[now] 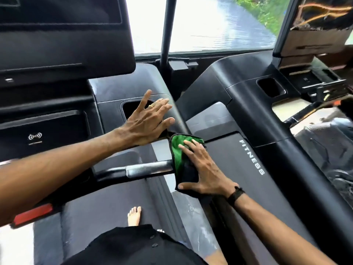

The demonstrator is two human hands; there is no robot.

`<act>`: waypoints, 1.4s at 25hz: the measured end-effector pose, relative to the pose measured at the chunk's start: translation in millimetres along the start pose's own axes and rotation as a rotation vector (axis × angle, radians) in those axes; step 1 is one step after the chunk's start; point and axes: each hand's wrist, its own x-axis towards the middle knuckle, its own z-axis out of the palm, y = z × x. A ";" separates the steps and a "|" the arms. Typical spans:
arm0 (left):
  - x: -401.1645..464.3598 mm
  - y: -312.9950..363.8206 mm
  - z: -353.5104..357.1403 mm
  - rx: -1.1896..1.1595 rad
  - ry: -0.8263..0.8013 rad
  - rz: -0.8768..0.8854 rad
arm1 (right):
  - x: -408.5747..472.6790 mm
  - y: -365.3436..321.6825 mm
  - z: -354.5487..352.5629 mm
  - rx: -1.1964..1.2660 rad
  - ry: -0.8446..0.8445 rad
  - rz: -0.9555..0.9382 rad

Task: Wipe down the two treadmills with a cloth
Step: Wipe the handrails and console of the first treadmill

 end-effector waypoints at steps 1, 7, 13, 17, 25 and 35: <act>-9.6 1.6 -7.6 0.019 0.012 -0.024 | 4.6 1.0 -3.4 -0.014 -0.023 -0.024; -89.7 27.2 -46.6 0.071 0.067 -0.234 | 60.9 -57.0 20.0 -0.158 -0.115 -0.189; -174.1 80.3 -55.7 0.084 0.076 -0.303 | 88.7 -162.8 59.6 -0.048 -0.120 -0.379; -187.1 80.9 -52.9 0.071 0.072 -0.342 | 93.7 -171.2 68.4 -0.198 0.146 -0.327; -193.9 65.7 -51.9 0.039 0.036 -0.199 | 77.4 -171.9 91.5 -0.260 0.291 -0.169; -277.5 26.7 -80.7 -0.090 0.373 -0.251 | 74.5 -279.2 119.7 0.294 0.391 -0.043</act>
